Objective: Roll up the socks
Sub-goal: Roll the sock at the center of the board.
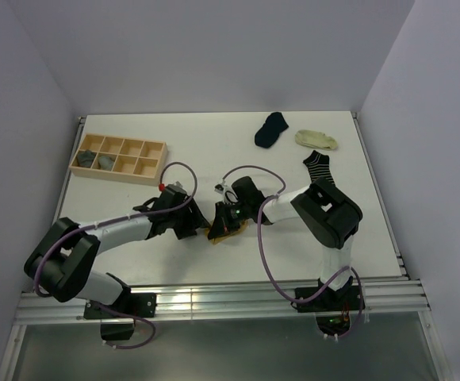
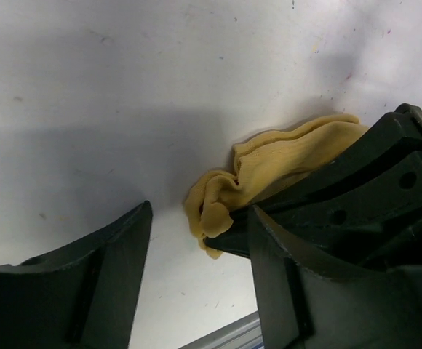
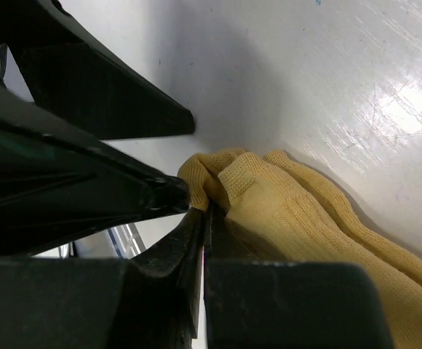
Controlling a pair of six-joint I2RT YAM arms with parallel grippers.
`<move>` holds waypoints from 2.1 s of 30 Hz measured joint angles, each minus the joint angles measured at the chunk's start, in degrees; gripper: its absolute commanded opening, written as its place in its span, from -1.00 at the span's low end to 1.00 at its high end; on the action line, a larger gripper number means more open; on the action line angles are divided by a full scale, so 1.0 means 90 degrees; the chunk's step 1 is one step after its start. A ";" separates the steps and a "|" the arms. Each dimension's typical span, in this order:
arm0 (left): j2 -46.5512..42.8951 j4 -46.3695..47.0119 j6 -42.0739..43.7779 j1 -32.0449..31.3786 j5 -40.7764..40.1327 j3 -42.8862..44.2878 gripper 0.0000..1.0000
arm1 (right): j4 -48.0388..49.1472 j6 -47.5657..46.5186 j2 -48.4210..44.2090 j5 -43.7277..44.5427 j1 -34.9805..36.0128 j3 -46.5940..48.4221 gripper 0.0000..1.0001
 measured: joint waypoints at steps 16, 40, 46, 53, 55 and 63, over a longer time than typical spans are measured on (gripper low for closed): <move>0.0816 -0.0049 -0.0219 -0.0136 0.0095 0.0515 -0.99 | -0.0386 -0.0236 -0.0097 0.0333 0.0010 0.0170 -0.73; 0.1154 -0.2390 0.0046 0.0032 -0.0588 0.1953 -0.99 | -0.0350 -0.1464 -0.1299 0.4163 0.1894 -0.0194 -0.15; 0.1263 -0.2582 0.0095 0.0068 -0.0600 0.2016 -0.99 | -0.0146 -0.1702 -0.1251 0.4838 0.2135 -0.0245 -0.14; 0.1345 -0.2696 0.0092 0.0085 -0.0597 0.2130 -0.99 | 0.0041 -0.1945 -0.1192 0.5304 0.2336 -0.0245 -0.14; 0.1358 -0.2703 0.0092 0.0087 -0.0595 0.2137 -0.99 | 0.0068 -0.2033 -0.1146 0.5404 0.2419 -0.0245 -0.14; 0.1440 -0.2752 0.0083 0.0090 -0.0580 0.2176 -0.99 | 0.0160 -0.2215 -0.0865 0.5707 0.2776 -0.0231 -0.14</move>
